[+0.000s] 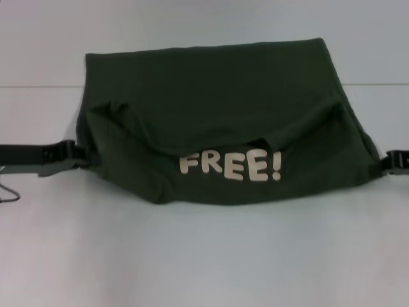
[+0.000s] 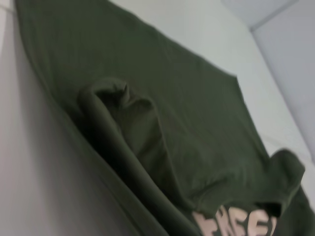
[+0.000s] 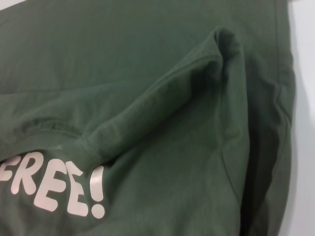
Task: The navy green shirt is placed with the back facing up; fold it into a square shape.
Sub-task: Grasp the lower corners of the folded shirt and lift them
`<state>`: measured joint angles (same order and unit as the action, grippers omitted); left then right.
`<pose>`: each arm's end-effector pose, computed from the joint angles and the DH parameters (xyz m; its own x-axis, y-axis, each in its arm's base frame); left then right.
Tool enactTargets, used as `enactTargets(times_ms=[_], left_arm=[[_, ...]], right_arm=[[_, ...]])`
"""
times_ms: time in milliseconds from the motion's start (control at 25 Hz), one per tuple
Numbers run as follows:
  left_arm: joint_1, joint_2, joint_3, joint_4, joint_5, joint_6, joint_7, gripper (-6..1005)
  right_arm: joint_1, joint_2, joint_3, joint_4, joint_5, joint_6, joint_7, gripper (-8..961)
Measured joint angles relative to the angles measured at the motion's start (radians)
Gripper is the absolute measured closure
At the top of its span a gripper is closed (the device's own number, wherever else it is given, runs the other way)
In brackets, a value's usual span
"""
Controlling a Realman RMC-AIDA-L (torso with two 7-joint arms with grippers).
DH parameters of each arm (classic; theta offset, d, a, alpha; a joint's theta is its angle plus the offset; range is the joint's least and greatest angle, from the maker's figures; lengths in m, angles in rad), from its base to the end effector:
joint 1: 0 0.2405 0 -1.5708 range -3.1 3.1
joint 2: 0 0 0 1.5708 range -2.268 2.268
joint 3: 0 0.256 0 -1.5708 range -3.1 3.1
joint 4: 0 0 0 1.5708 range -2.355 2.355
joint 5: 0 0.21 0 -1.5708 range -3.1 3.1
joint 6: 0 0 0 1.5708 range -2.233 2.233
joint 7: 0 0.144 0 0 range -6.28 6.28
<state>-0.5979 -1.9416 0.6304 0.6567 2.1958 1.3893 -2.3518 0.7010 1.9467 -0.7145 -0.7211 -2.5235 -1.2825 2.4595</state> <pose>-0.3006 0.3729 0.0576 0.1649 0.8619 0.4795 0.9820 -0.1887 0.0014 0.2980 0.4002 0.0583 0.3073 -0.8945 -0.3247 -0.9235 -0.1979 -0.3287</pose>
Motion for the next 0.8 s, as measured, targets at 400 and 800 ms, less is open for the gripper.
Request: enactTargets(times_ms=[400, 800], left_arm=[[0.047, 0.015, -0.016, 0.049, 0.058, 0.006, -0.003, 989], [0.053, 0.012, -0.015, 0.047, 0.083, 0.029, 0.01, 979]], right_arm=[[-0.074, 0.002, 0.084, -0.092, 0.0, -0.106, -0.003, 945], [-0.08, -0.001, 0.089, -0.095, 0.0, -0.185, -0.012, 939]])
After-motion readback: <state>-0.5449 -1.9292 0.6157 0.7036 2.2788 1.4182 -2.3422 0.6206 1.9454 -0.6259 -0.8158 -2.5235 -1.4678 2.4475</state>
